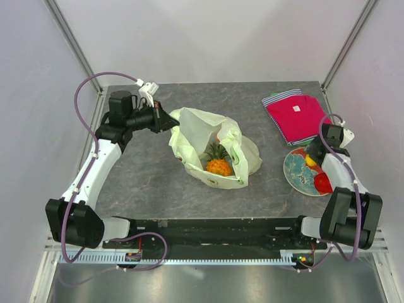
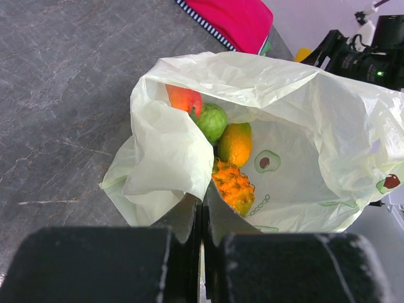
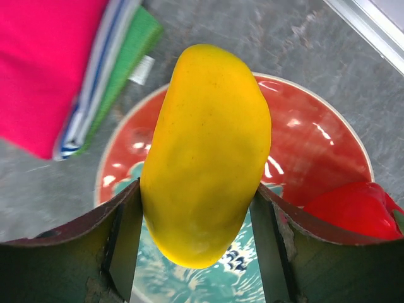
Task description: Place the fruits into the plastic bag
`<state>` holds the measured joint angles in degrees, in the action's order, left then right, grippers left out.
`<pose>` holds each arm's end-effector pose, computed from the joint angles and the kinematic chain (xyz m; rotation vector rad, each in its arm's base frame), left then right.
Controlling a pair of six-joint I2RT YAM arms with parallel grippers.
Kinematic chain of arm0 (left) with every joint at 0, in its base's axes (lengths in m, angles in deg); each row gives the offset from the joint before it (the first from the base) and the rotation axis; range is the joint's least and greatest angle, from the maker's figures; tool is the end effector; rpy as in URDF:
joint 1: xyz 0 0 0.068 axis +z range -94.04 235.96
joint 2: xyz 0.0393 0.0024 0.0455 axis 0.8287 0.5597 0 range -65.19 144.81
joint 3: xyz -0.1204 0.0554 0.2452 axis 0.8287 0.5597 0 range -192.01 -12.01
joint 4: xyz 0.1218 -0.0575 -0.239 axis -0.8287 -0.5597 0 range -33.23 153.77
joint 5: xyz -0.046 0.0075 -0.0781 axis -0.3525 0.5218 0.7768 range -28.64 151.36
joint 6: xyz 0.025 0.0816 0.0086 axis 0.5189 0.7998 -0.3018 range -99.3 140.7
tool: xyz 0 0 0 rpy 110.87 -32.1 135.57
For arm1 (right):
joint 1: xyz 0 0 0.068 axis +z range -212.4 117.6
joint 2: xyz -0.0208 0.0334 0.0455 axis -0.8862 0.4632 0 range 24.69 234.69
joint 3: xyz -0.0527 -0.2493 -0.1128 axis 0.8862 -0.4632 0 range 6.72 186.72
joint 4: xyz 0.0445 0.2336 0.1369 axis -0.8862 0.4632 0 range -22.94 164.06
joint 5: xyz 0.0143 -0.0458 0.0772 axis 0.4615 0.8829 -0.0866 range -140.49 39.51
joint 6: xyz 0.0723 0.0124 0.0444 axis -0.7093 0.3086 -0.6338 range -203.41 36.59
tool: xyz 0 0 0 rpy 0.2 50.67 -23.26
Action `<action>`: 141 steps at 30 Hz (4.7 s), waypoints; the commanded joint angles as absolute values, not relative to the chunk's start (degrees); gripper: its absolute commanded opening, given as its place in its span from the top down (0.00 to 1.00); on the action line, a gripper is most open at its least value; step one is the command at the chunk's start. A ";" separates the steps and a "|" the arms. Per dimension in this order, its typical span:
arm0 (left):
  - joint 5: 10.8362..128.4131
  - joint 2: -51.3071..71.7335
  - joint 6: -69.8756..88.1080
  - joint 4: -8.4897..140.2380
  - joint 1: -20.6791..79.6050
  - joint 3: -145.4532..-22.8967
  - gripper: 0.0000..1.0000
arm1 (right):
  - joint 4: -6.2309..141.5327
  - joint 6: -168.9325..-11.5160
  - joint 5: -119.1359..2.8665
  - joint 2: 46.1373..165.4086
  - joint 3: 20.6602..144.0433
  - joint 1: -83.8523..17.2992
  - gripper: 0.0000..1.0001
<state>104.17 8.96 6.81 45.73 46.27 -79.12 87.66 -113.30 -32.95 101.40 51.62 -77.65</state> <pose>0.3144 -0.1059 0.3464 0.4174 1.9799 -1.0086 0.2821 -0.1005 0.1752 1.0556 2.2058 -0.2679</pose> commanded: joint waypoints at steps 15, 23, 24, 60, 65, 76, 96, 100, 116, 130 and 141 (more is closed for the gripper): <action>105.66 8.90 6.81 46.89 46.65 -79.42 0.98 | 74.04 -126.21 -68.94 81.83 62.35 -72.70 0.82; 105.75 8.90 6.90 46.81 46.65 -79.42 0.98 | 61.08 -124.39 -76.67 83.57 70.94 -51.97 0.90; 105.75 8.90 6.90 46.81 46.65 -79.42 0.98 | 60.99 -122.97 -76.86 84.36 72.18 -49.60 0.90; 105.48 8.90 7.16 46.90 46.73 -79.33 0.98 | 127.70 -95.80 -15.70 131.91 112.90 -6.42 0.80; 105.48 8.90 7.16 46.81 46.73 -79.24 0.98 | 123.86 -97.12 -17.96 133.42 107.37 -8.87 0.78; 105.57 8.81 6.98 46.81 46.73 -79.24 0.98 | 112.15 -98.35 -27.20 131.04 94.96 -12.30 0.42; 105.75 8.81 6.98 46.81 46.73 -79.24 0.98 | 103.36 -93.61 -31.59 119.88 91.27 -13.10 0.11; 105.66 8.72 6.98 46.81 46.73 -79.33 0.98 | 99.94 -91.68 -39.05 116.37 91.27 -13.10 0.14; 105.66 8.81 6.90 46.90 46.73 -79.33 0.98 | 84.73 -92.81 -62.70 105.82 89.95 -13.71 0.11; 105.57 8.46 6.98 46.81 46.73 -79.24 0.98 | 69.69 -100.63 -68.34 90.26 79.94 -31.09 0.10; 105.31 8.28 7.34 46.81 46.73 -79.24 0.98 | 72.05 -105.28 -55.72 79.01 68.34 -50.77 0.10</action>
